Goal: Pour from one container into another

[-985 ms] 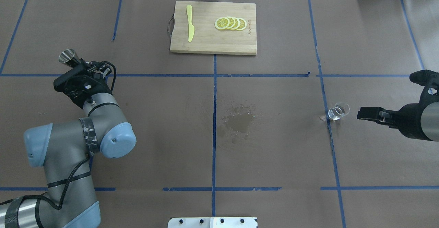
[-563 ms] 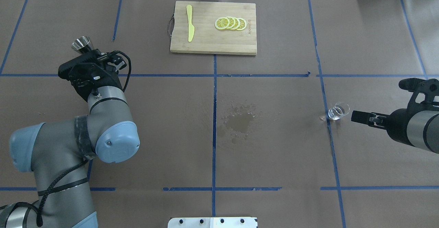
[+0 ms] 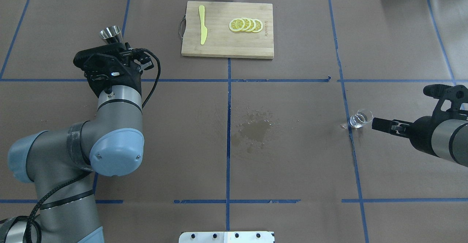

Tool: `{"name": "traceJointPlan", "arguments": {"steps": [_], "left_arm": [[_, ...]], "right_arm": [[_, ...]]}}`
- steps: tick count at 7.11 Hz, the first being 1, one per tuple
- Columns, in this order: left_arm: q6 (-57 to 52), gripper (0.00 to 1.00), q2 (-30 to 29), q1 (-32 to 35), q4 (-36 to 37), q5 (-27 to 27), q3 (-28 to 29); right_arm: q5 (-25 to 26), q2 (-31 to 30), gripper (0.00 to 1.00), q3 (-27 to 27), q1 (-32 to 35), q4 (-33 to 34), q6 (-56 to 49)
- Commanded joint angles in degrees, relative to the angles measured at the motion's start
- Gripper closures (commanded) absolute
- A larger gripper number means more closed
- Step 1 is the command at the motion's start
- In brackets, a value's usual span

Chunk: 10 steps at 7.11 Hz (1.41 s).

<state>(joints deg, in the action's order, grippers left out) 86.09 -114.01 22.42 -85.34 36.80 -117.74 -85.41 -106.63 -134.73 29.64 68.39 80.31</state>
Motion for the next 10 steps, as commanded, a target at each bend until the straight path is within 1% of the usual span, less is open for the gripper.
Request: {"name": "traceJointPlan", "arguments": {"steps": [1, 2, 3, 4, 5, 6, 7, 8, 10], "left_arm": [[-21.6, 1.0, 0.3, -0.2, -19.7, 0.7, 1.5], [-26.9, 1.0, 0.4, -0.4, -30.8, 0.7, 5.5], [-27.2, 1.0, 0.4, -0.4, -36.1, 1.1, 7.6], [-27.6, 1.0, 0.4, -0.4, -38.7, 5.3, 7.9], [-27.8, 1.0, 0.3, -0.4, -39.2, 7.6, 8.1], [-30.0, 1.0, 0.1, -0.6, -39.3, 7.7, 8.3], [-31.9, 1.0, -0.2, -0.6, -39.5, 7.8, 7.5], [-32.0, 1.0, -0.3, -0.6, -39.5, 7.8, 7.1], [-32.0, 1.0, -0.2, -0.6, -39.5, 7.8, 7.0]], "right_arm": [[2.1, -0.2, 0.0, 0.1, 0.0, -0.1, 0.0], [3.7, -0.8, 0.0, 0.2, -0.5, -0.1, 0.0], [5.9, -1.2, 0.0, 0.2, -1.6, -0.1, 0.0], [7.0, -1.6, 0.0, 0.2, -2.2, -0.1, 0.1], [7.9, -1.7, 0.0, 0.2, -2.5, -0.1, 0.1], [11.0, -2.3, 0.0, 0.3, -4.0, -0.1, 0.2], [15.4, -3.1, 0.0, 0.7, -6.5, 0.0, 2.5], [23.7, -3.2, 0.0, 3.5, -11.5, -0.1, 7.3], [35.8, -3.0, 0.02, 7.0, -18.1, -0.1, 15.5]]}}
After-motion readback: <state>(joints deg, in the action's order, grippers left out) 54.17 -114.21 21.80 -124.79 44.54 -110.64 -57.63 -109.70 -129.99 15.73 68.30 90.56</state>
